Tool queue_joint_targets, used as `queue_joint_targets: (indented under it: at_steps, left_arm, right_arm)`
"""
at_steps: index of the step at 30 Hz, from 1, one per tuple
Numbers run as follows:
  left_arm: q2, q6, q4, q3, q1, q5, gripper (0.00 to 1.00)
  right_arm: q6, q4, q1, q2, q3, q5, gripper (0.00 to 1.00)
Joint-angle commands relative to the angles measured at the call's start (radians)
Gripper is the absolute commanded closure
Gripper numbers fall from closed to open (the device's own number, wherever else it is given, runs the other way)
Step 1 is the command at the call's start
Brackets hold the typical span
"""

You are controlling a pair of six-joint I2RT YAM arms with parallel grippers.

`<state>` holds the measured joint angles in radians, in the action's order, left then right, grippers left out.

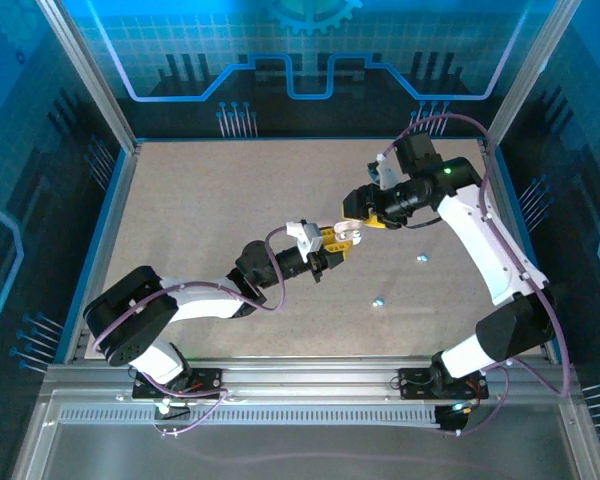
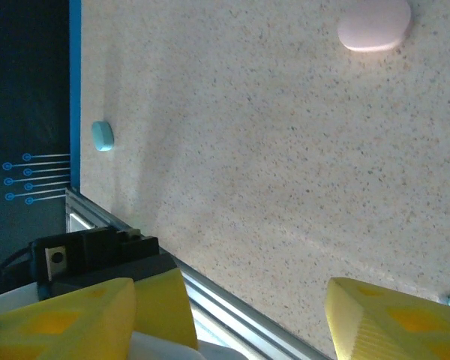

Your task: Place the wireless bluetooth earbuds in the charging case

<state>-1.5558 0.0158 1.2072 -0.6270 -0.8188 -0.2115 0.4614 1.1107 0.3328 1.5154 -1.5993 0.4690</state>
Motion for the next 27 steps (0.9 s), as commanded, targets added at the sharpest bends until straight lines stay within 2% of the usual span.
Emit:
queue_joint_targets:
  at_steps: [1,14,21,27]
  left_arm:
    - [0.031,-0.023,0.030,-0.029,0.009,-0.014,0.78]
    - [0.032,-0.017,-0.011,-0.026,0.009,0.071,0.78]
    - [0.037,-0.008,-0.011,-0.021,0.009,0.068,0.78]
    - [0.056,0.052,-0.059,0.019,0.026,0.113,0.78]
  right_arm:
    - [-0.044,0.091,0.011,0.023,-0.037,-0.024,0.33]
    - [-0.074,0.116,0.014,-0.073,0.012,0.026,0.38]
    - [-0.046,0.053,-0.004,-0.138,0.014,-0.052,0.36]
    - [0.036,-0.085,-0.016,-0.225,0.084,-0.234,0.34]
